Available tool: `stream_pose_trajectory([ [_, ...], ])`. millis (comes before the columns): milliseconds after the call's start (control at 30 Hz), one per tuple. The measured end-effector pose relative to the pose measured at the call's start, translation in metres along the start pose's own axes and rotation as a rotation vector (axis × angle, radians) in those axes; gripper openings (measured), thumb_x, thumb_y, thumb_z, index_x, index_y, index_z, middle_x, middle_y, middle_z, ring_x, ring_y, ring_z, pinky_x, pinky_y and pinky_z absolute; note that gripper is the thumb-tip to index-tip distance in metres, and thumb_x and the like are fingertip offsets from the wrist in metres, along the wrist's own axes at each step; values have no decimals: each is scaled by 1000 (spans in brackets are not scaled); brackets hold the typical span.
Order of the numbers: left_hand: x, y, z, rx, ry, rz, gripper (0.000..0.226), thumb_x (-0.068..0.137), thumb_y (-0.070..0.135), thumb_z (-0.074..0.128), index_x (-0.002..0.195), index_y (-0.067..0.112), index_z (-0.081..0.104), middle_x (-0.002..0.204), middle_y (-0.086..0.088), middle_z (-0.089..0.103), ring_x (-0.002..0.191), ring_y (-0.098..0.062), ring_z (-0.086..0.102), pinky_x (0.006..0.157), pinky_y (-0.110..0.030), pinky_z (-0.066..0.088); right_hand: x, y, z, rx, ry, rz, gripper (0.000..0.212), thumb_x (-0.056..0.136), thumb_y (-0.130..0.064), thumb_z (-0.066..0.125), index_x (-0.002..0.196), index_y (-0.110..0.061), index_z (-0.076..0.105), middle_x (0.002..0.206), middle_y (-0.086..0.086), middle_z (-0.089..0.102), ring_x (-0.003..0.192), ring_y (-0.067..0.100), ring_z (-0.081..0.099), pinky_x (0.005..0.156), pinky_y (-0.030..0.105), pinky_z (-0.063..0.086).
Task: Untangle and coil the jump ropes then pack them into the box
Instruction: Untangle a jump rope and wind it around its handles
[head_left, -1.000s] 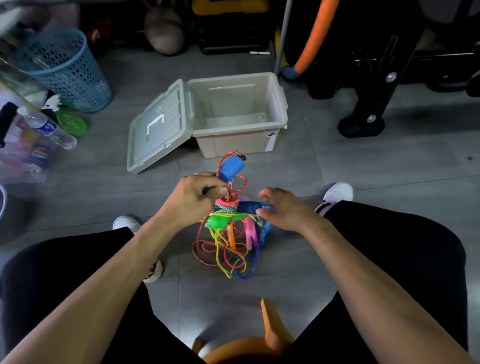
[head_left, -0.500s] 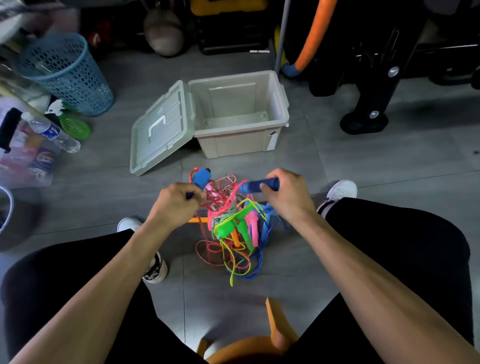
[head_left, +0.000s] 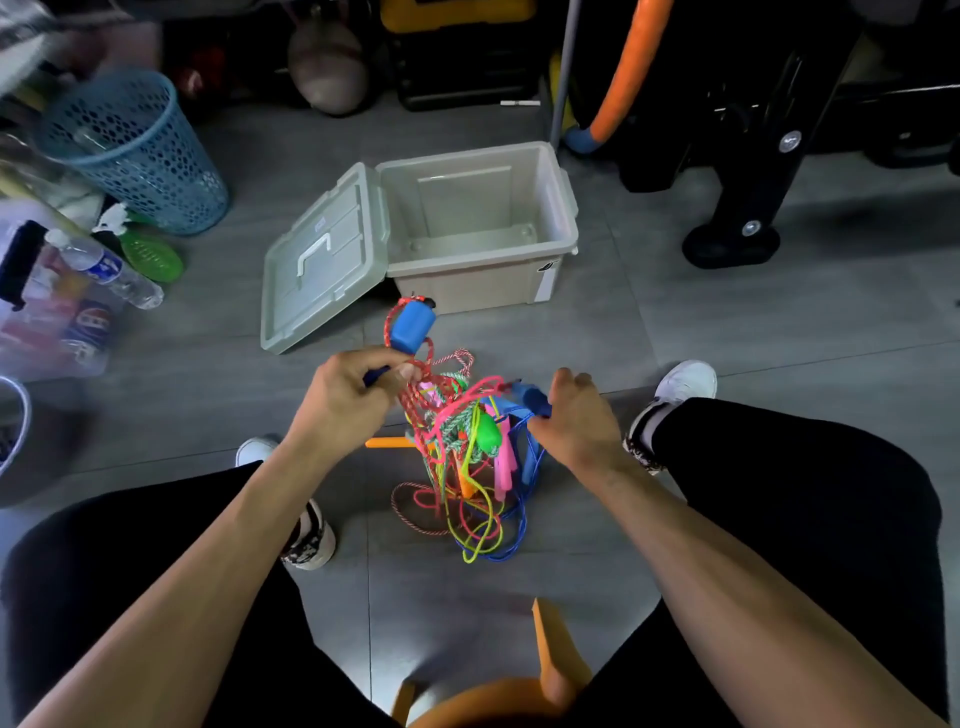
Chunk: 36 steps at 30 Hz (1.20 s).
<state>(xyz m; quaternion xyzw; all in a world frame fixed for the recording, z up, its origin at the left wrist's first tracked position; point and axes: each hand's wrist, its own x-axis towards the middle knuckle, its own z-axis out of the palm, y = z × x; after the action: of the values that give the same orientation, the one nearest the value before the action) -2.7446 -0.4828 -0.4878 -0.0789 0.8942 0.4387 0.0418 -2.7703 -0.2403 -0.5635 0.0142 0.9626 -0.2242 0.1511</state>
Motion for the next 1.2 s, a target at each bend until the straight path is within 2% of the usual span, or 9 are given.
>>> stream_pose_trajectory([
  [167, -4, 2, 3, 54, -22, -44, 15, 93, 20, 61, 82, 29, 67, 62, 1, 55, 46, -9, 45, 55, -27, 43, 5, -1, -7, 334, 151, 25, 22, 81, -22, 65, 79, -11, 45, 91, 13, 54, 65, 18, 44, 59, 27, 31],
  [333, -1, 7, -3, -44, 18, 34, 26, 93, 15, 61, 81, 37, 67, 67, 7, 62, 52, -12, 50, 53, -29, 42, -1, -6, -3, 158, -99, 8, 24, 81, -27, 66, 84, -7, 53, 83, 9, 59, 70, 23, 52, 52, 29, 33],
  [533, -4, 5, -8, -138, 5, 88, 33, 94, 9, 60, 81, 37, 71, 85, 12, 68, 67, -16, 59, 55, -29, 50, 1, 0, 19, -27, -296, -42, 34, 85, -38, 64, 103, -11, 55, 111, 12, 64, 104, 31, 61, 81, 35, 47],
  [633, -6, 7, -7, -131, -21, 118, 31, 94, 7, 59, 83, 33, 70, 87, 12, 68, 68, -14, 62, 55, -21, 50, 6, 1, 24, 49, -266, -107, 44, 90, -40, 62, 124, -14, 52, 122, 10, 57, 112, 28, 56, 90, 38, 48],
  [733, -8, 11, -7, -203, -27, 108, 26, 94, 2, 57, 86, 23, 70, 85, 13, 69, 66, -10, 60, 54, -15, 49, 9, -3, 22, 212, -272, -218, 42, 88, -36, 68, 126, -22, 59, 120, 4, 60, 111, 20, 58, 94, 33, 48],
  [867, -13, 13, -9, -263, -39, 103, 23, 94, 1, 56, 88, 18, 69, 84, 15, 69, 64, -9, 60, 55, -17, 50, 4, -20, 24, 384, -331, -279, 28, 84, -27, 75, 110, -18, 70, 92, -10, 64, 87, 9, 60, 80, 25, 46],
  [967, -16, 11, -10, -262, -11, 73, 22, 94, 4, 57, 87, 19, 70, 82, 13, 70, 64, -11, 59, 54, -24, 50, 2, -27, 31, 280, -302, -331, 13, 88, -28, 69, 85, -16, 70, 75, -6, 63, 71, 11, 58, 66, 28, 45],
  [1100, -9, 1, -12, -170, 87, -31, 27, 95, 13, 59, 79, 30, 73, 69, -4, 65, 60, -17, 56, 54, -30, 50, 0, -28, 20, 355, -144, -297, 29, 91, -21, 56, 64, -19, 46, 54, -6, 48, 50, 5, 43, 52, 27, 34],
  [1200, -4, -7, -6, 111, 108, -98, 14, 92, 21, 62, 84, 25, 72, 74, -11, 63, 65, -24, 57, 58, -23, 46, -2, -32, -4, 557, -32, -306, 27, 94, -19, 55, 67, -21, 49, 56, -3, 52, 49, 10, 47, 50, 29, 37],
])
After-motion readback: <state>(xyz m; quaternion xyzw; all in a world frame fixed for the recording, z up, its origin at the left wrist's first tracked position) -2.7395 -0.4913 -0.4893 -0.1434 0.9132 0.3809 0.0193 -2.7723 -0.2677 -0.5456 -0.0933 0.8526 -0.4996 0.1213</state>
